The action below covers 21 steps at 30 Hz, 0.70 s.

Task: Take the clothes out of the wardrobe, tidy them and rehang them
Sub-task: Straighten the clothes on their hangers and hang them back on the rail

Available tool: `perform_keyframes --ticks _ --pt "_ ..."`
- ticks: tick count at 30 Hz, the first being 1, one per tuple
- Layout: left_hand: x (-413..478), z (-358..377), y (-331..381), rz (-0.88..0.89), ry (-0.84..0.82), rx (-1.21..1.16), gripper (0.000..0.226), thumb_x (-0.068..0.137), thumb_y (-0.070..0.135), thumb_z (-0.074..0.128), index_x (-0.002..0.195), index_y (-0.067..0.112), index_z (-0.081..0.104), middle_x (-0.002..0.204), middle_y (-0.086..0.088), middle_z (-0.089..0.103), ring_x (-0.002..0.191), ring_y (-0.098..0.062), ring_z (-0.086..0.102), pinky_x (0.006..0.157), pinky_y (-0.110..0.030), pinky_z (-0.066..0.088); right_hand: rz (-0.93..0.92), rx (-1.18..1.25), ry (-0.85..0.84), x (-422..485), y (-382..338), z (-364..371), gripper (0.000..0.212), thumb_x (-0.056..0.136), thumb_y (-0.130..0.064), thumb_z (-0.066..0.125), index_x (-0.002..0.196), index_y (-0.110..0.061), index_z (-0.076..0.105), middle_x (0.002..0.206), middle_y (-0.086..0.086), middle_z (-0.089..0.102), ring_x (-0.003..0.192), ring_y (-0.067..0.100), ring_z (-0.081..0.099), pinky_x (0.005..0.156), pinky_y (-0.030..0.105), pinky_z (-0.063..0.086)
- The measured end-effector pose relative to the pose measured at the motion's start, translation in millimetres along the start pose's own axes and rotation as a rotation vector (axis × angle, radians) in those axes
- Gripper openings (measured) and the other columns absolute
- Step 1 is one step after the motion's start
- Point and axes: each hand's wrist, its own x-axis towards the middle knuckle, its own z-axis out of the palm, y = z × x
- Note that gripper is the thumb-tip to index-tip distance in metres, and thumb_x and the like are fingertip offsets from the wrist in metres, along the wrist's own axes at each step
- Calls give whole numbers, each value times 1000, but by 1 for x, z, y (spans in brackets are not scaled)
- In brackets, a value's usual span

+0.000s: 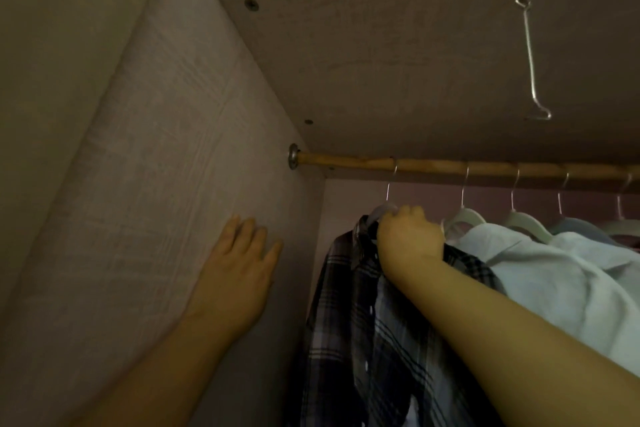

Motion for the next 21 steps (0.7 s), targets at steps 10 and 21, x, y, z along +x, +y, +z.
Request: perform_keyframes --ticks 10,21 --pt "-33 -21 13 -55 -210 -128 55 45 18 89 94 0 73 98 -25 68 95 -40 64 92 -55 43 -321 48 -79 -97 -7 11 47 89 -19 51 134 -15 40 143 11 30 131 32 27 112 46 16" --pt "-120 -75 36 -148 -490 -296 41 91 36 44 130 22 50 137 -4 45 127 -23 36 110 -36 14 -450 254 -324 -255 -21 11 41 89 -15 47 130 -16 46 129 7 43 119 27 37 103 36 25"
